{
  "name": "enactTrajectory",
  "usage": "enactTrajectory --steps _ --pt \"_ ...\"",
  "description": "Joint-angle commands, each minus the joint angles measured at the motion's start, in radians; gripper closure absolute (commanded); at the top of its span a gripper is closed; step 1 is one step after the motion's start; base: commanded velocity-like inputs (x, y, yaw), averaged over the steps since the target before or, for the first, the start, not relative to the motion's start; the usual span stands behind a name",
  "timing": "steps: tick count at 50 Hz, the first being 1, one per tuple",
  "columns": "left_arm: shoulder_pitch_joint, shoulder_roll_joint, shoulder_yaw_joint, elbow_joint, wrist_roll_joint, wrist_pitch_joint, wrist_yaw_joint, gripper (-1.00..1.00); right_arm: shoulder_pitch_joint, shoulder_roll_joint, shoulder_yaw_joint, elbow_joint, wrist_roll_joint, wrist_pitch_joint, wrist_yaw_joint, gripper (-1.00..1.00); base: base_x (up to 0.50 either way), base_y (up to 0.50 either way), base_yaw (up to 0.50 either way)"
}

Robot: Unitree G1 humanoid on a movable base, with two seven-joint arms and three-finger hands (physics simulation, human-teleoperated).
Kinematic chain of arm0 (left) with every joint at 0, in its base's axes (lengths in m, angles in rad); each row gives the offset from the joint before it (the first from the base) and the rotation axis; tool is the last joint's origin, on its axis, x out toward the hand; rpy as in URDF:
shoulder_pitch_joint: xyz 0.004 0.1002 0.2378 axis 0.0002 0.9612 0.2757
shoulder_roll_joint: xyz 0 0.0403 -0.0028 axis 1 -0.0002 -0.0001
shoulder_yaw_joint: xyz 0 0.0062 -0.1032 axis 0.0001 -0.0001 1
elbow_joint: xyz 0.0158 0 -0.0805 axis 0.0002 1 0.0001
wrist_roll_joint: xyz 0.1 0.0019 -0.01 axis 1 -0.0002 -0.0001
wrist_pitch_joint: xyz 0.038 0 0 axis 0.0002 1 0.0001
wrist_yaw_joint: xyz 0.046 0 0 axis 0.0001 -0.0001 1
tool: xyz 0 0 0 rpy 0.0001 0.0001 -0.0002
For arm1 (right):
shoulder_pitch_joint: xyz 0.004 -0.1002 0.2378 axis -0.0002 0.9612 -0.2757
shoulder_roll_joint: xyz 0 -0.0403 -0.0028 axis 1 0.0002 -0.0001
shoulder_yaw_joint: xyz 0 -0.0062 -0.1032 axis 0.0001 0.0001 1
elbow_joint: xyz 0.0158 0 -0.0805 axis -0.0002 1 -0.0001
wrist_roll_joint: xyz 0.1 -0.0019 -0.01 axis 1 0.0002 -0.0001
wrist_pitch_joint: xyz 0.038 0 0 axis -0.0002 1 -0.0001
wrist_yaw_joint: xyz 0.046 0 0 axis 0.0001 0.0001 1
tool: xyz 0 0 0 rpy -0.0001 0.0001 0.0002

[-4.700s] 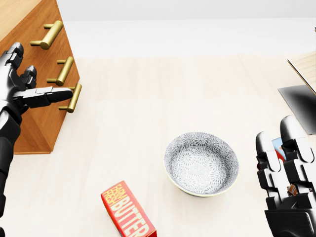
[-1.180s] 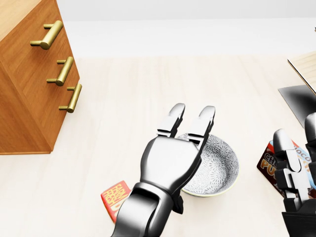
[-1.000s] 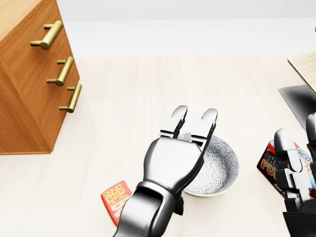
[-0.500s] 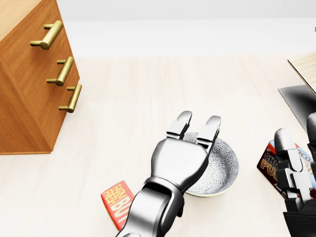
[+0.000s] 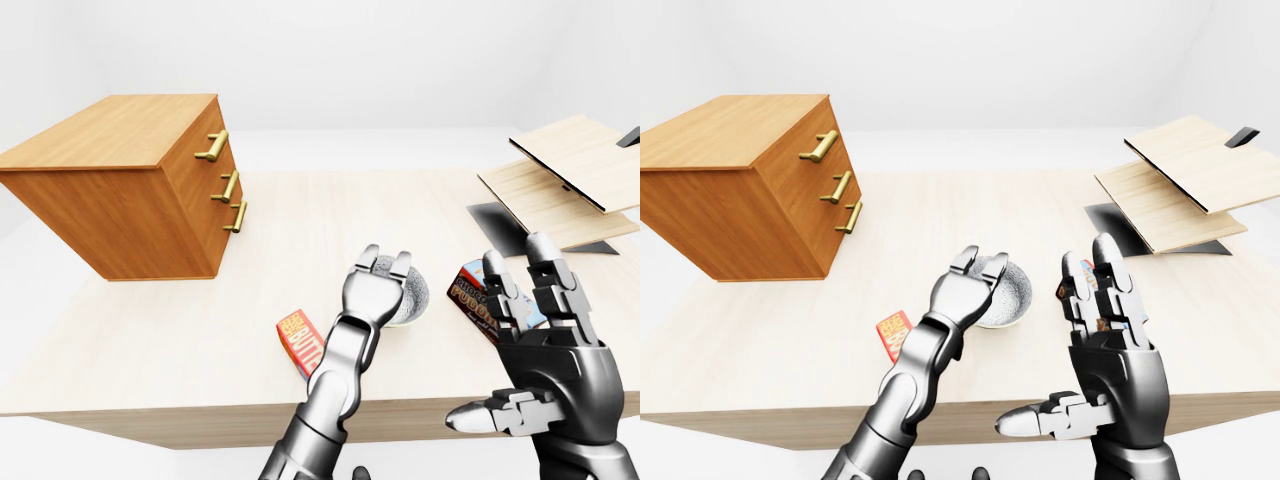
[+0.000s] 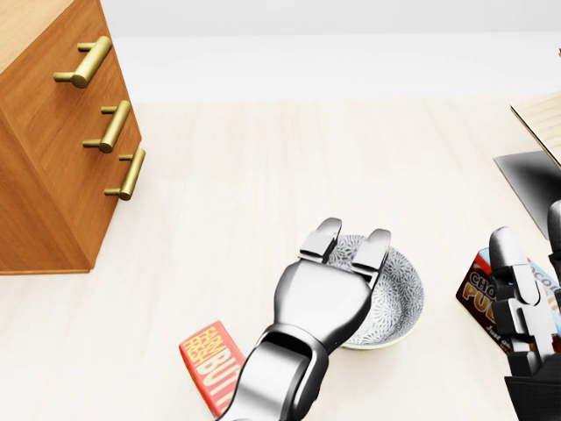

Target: Close the top drawer of the cabinet and put the bowl on top of it.

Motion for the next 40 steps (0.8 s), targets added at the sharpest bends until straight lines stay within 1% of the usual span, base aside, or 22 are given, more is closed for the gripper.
enactTrajectory --steps 1,11,18,22,40 --pt "-0.007 -0.002 0.005 0.028 0.014 0.000 -0.006 -1.00 0.001 0.001 -0.001 0.000 0.001 0.000 0.003 -1.00 0.00 0.00 0.00" --pt "-0.010 -0.007 0.004 0.033 0.022 0.000 -0.013 -1.00 0.005 0.003 -0.004 -0.003 0.005 0.000 0.006 -1.00 0.00 0.00 0.00" --pt "-0.032 -0.007 0.022 0.069 0.010 0.000 -0.009 -1.00 -0.001 0.004 -0.006 -0.001 0.004 0.000 0.005 -1.00 0.00 0.00 0.00" --pt "-0.045 -0.007 0.033 0.095 -0.008 0.000 0.005 -1.00 0.004 0.004 -0.002 -0.005 0.003 0.000 0.005 -1.00 0.00 0.00 0.00" --pt "-0.053 -0.011 0.031 0.144 -0.017 0.000 0.032 -1.00 0.002 0.002 -0.003 -0.007 0.005 0.000 0.002 -1.00 0.00 0.00 0.00"
